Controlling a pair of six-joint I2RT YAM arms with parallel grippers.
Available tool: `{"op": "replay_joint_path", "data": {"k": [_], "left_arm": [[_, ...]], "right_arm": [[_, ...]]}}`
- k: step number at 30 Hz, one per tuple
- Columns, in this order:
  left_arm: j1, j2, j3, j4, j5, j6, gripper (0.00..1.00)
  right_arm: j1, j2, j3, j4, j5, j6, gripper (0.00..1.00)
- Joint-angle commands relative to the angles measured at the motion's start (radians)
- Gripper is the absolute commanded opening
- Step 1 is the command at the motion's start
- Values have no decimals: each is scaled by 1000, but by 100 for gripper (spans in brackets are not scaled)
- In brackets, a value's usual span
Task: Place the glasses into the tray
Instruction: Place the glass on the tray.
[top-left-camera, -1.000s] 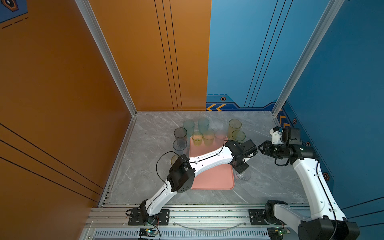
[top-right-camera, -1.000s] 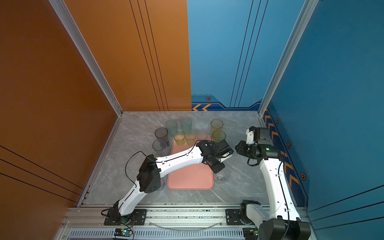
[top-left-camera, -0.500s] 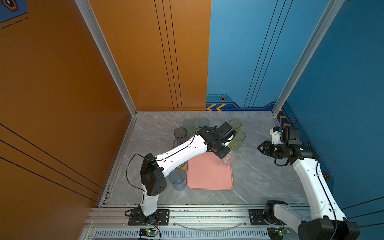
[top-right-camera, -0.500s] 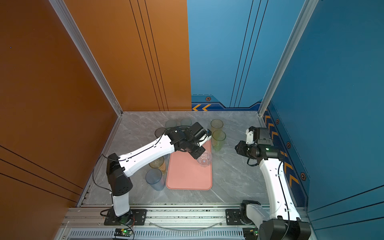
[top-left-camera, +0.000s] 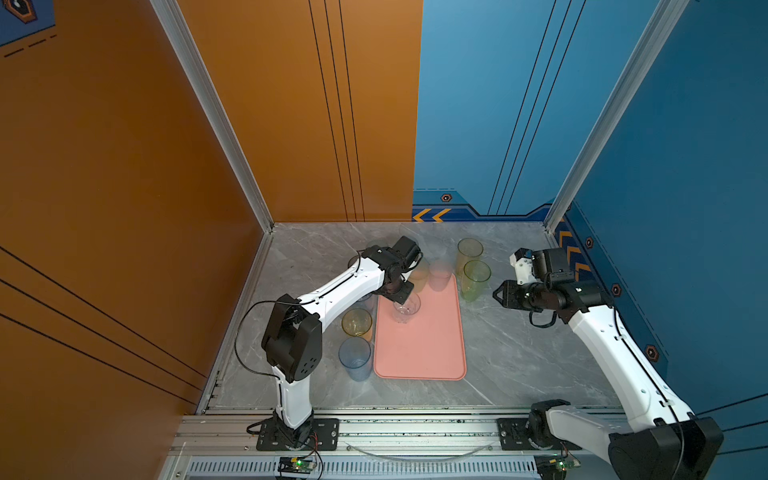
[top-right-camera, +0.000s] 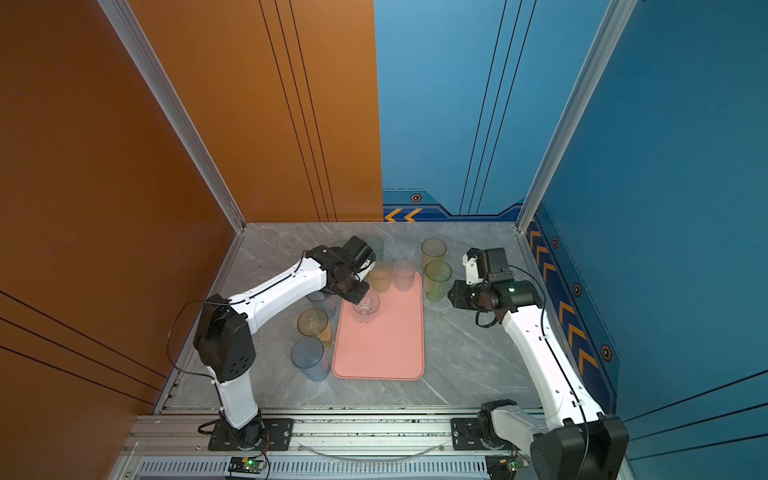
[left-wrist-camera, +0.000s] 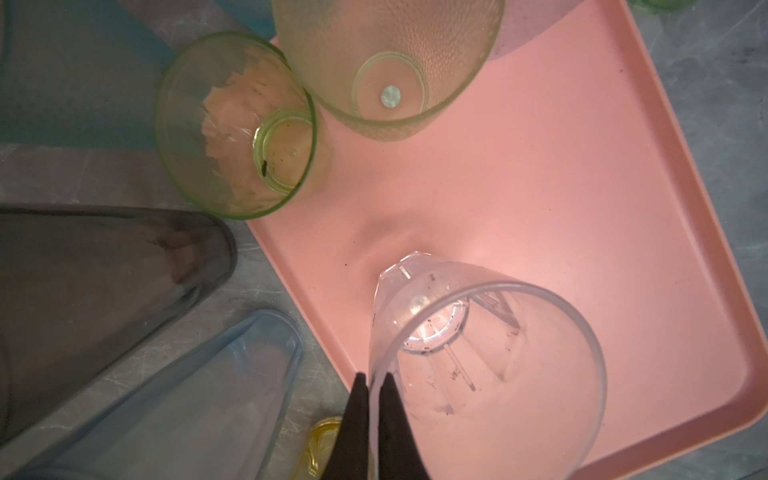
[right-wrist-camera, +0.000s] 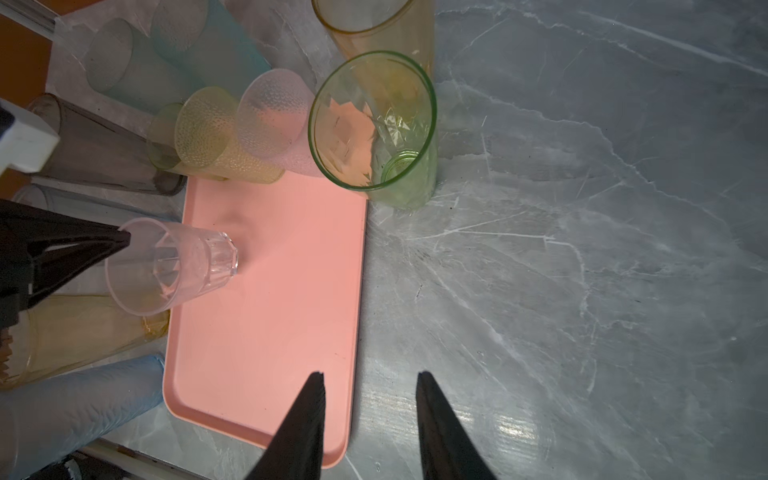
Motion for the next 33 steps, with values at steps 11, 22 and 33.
{"op": "replay_joint_path", "data": {"k": [11, 22, 33], "left_arm": [[78, 4, 8, 59, 9, 40, 0], [103, 34, 13, 60, 21, 47, 0], [127, 58, 8, 70, 24, 48, 0]], "right_arm": [[102, 73, 73, 13, 77, 26, 36], [110, 90, 86, 13, 80, 26, 36], [116, 107, 100, 7, 85, 26, 36]]}}
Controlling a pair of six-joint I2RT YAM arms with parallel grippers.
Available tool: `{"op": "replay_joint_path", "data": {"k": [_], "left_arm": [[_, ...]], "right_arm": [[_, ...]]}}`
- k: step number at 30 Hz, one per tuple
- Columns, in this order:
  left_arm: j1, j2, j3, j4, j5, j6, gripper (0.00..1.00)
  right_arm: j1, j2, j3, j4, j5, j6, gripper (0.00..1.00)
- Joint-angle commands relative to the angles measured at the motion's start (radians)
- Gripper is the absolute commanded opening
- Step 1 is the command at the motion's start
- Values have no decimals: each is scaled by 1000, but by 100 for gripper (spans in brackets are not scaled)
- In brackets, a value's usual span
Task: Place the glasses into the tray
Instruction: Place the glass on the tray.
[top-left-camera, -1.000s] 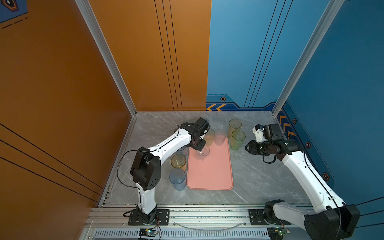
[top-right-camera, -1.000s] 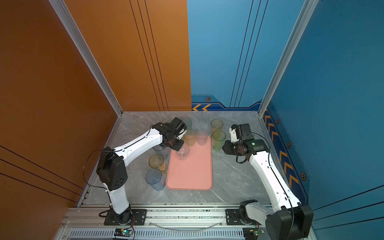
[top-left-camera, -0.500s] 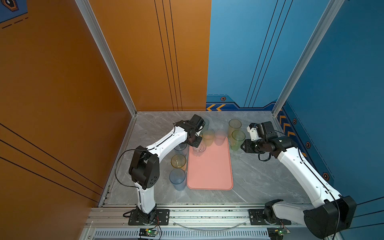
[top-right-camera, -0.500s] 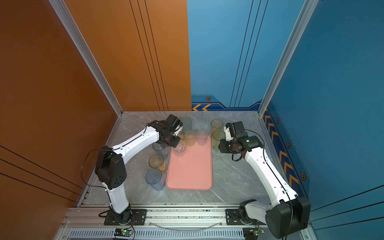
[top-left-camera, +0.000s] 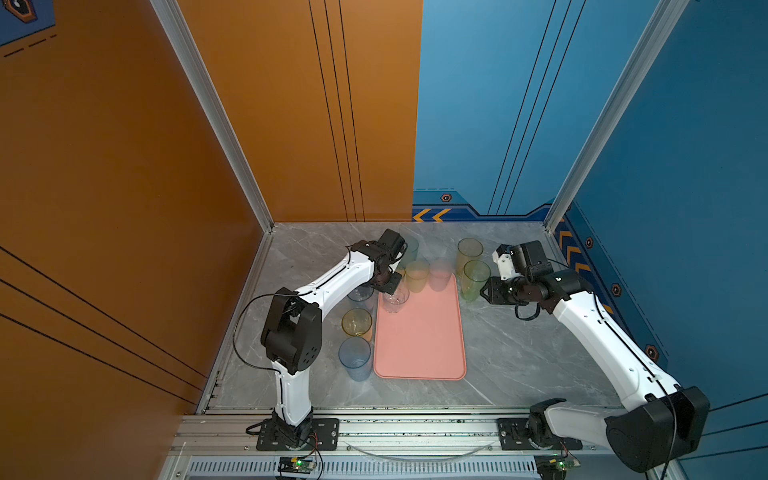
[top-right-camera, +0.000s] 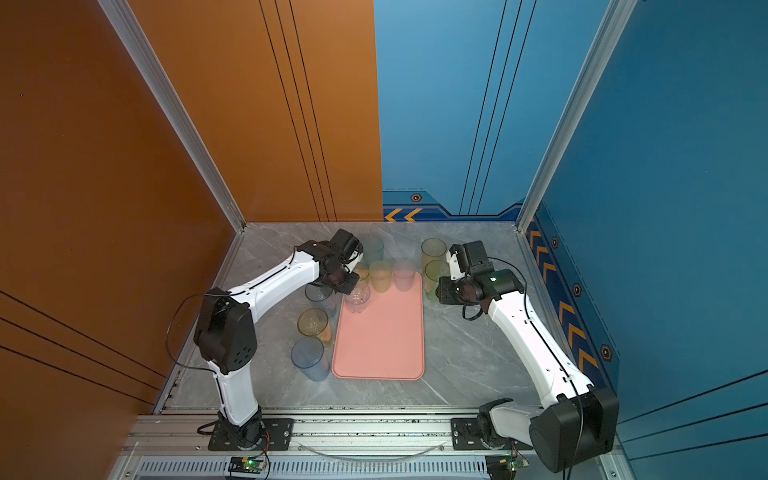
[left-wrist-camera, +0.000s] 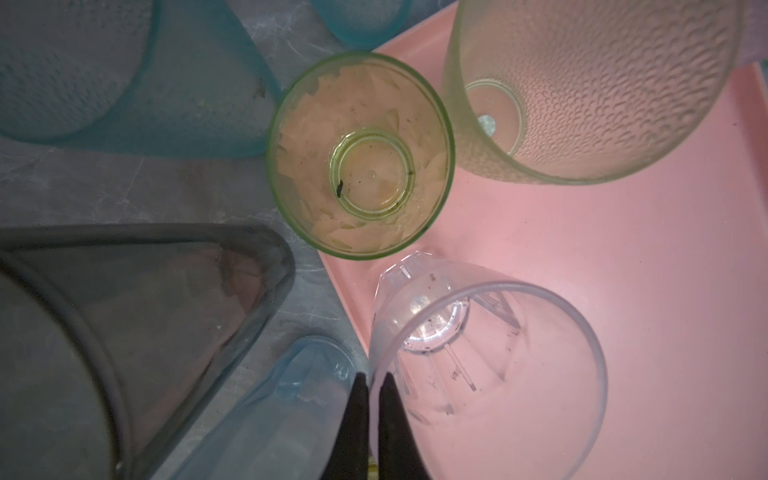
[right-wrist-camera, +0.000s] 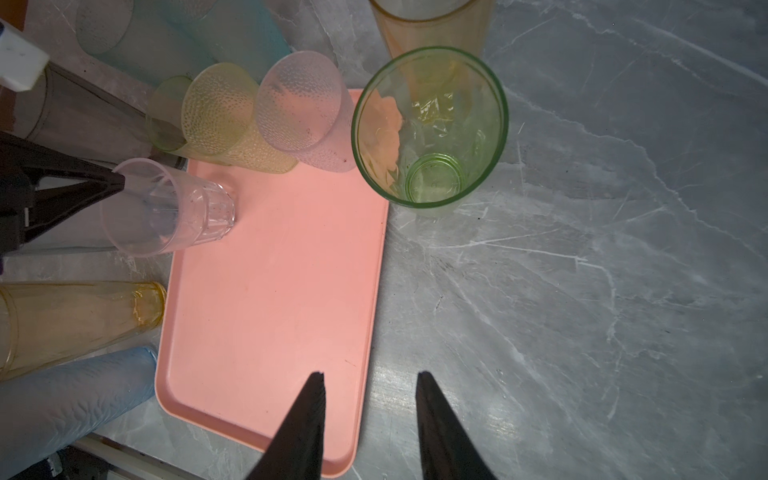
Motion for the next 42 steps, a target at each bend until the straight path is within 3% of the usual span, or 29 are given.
{"op": "replay_joint_path", "data": {"k": [1, 18, 42], "left_arm": [[11, 21, 14, 9, 21, 18, 0], [27, 39, 16, 13, 39, 15, 5], [-5, -4, 37, 11, 7, 7, 25]], "right_arm": [[8, 10, 36, -2, 33, 11, 36], [18, 21, 49, -4, 43, 14, 36], [42, 16, 50, -1, 44, 22, 39]]}}
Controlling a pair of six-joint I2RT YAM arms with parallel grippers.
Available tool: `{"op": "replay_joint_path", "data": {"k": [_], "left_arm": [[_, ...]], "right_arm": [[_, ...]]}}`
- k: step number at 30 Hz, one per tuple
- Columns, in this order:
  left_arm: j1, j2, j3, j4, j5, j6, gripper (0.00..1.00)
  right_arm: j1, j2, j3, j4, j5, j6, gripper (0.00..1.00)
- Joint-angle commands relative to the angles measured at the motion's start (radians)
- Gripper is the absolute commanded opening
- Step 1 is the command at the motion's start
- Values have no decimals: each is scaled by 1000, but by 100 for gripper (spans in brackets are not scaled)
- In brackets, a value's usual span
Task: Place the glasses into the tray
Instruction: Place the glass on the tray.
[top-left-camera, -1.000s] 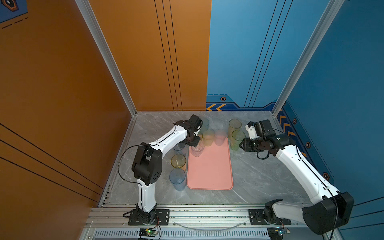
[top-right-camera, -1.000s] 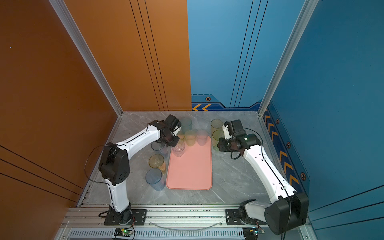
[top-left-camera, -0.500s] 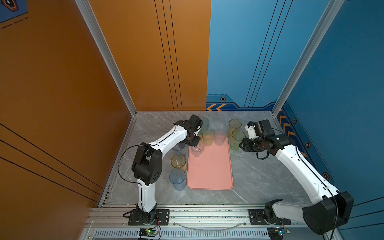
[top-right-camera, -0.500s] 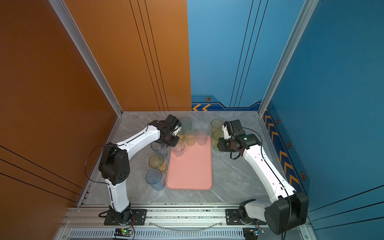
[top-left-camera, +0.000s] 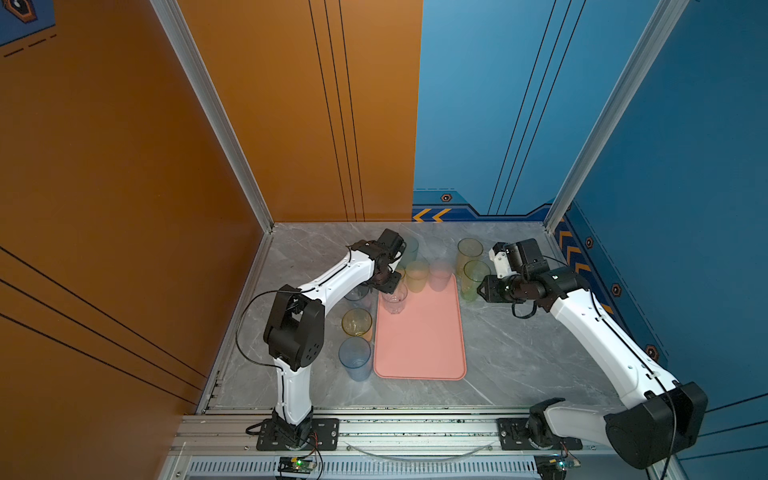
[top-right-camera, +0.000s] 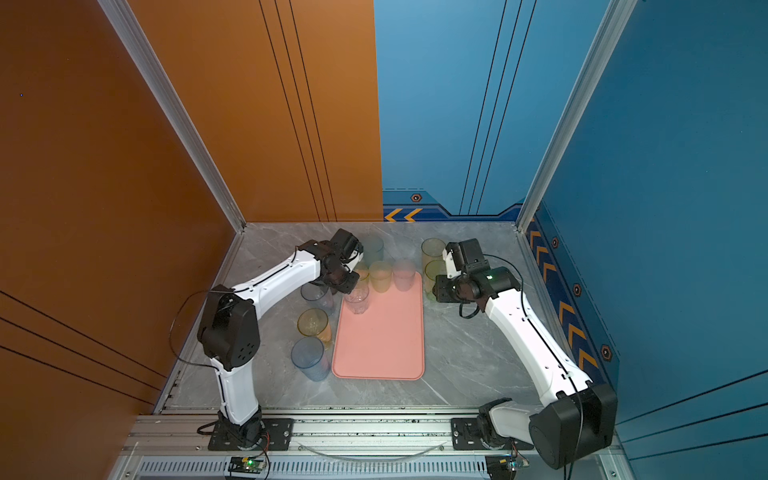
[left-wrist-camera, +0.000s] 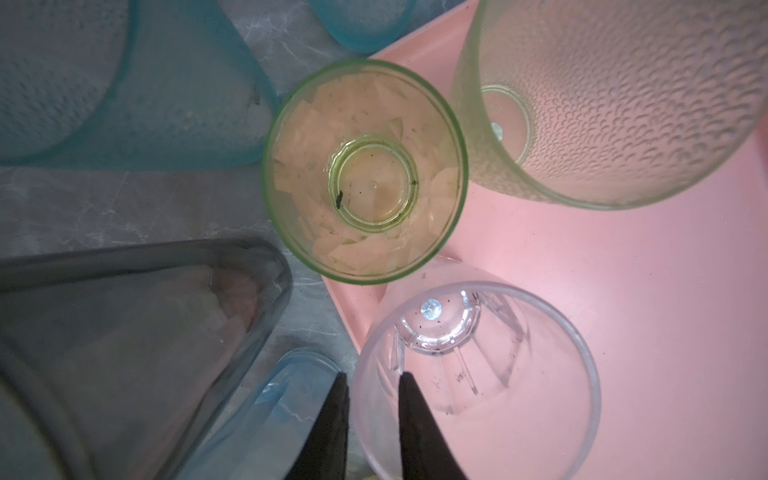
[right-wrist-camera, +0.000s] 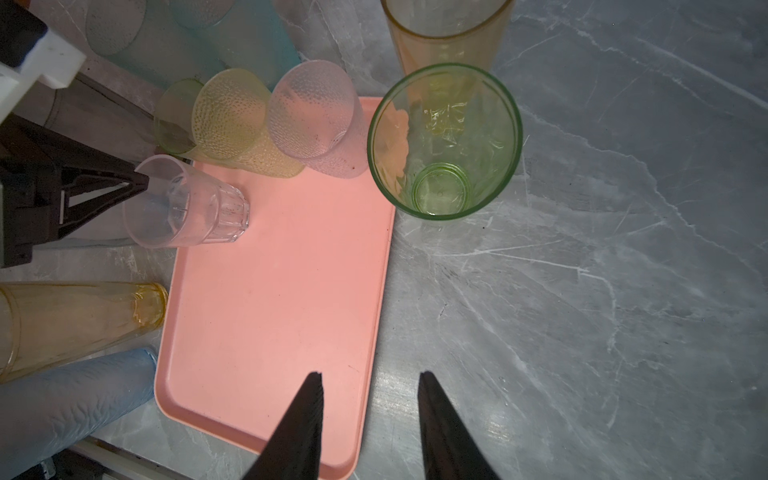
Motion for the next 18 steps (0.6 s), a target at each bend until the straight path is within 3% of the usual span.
{"op": "replay_joint_path", "data": {"k": [1, 11, 18], "left_arm": [[-12, -34, 34, -9, -15, -2, 26], [-47, -69, 79, -8, -37, 0, 30], [-84, -184, 81, 23, -75, 14, 28]], "right_arm": [[10, 3, 23, 0, 19, 18, 39], [28, 15, 44, 2, 22, 19, 42], [57, 54, 92, 3, 25, 15, 42]]}}
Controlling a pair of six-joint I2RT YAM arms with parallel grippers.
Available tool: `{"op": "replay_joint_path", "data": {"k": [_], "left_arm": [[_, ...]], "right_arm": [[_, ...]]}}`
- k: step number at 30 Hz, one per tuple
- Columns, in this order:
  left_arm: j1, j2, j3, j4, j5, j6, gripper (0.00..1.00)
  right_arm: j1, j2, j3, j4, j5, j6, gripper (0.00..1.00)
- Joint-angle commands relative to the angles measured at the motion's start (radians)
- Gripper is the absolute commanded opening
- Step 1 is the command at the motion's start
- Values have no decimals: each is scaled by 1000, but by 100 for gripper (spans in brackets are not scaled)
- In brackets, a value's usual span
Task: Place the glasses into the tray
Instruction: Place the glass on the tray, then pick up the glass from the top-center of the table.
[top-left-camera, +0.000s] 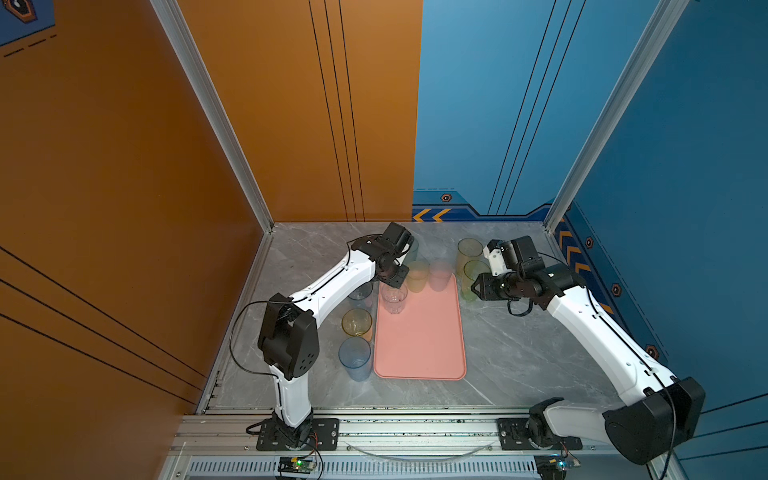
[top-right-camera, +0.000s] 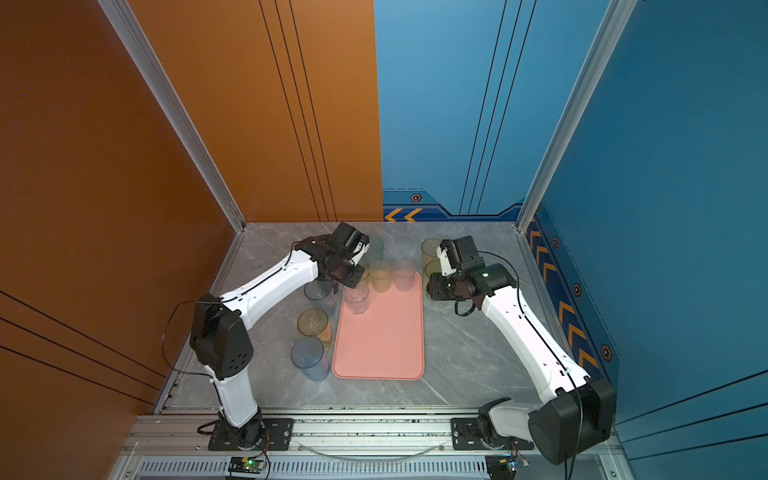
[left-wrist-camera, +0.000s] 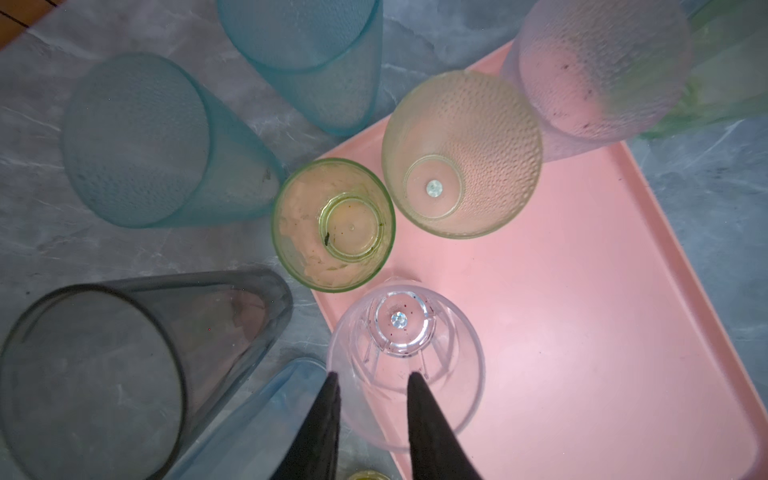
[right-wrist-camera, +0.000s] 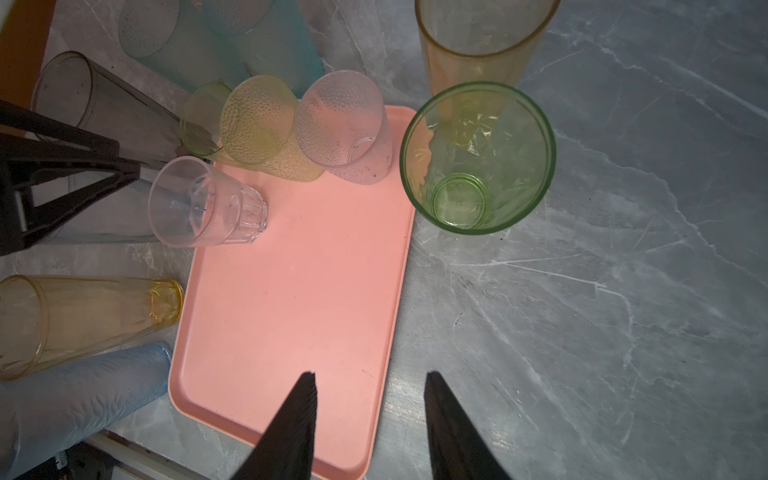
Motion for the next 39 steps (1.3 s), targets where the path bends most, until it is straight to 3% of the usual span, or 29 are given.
{"op": "replay_joint_path", "data": {"k": [1, 6, 14, 19, 26, 29, 39], "left_arm": [[-16, -113, 14, 36, -37, 10, 27], [14, -299, -108, 152, -19, -23, 26], [218, -518, -334, 223, 39, -88, 25], [322, -560, -408, 223, 78, -96, 25], [338, -527, -411, 223, 85, -72, 25], [334, -503, -403, 224, 96, -67, 25], [329, -469, -414, 253, 118, -54, 25]], "right_arm": [[18, 33, 57, 3, 25, 6, 41], [47, 128, 184, 2, 7, -8, 41], [71, 432, 555, -78, -2, -40, 38], [88, 648, 828, -163, 15, -45, 35], [122, 969, 1216, -304, 95, -26, 33], [130, 1040, 1280, -303, 140, -6, 31], [143, 1130, 1283, -180, 171, 58, 29]]}}
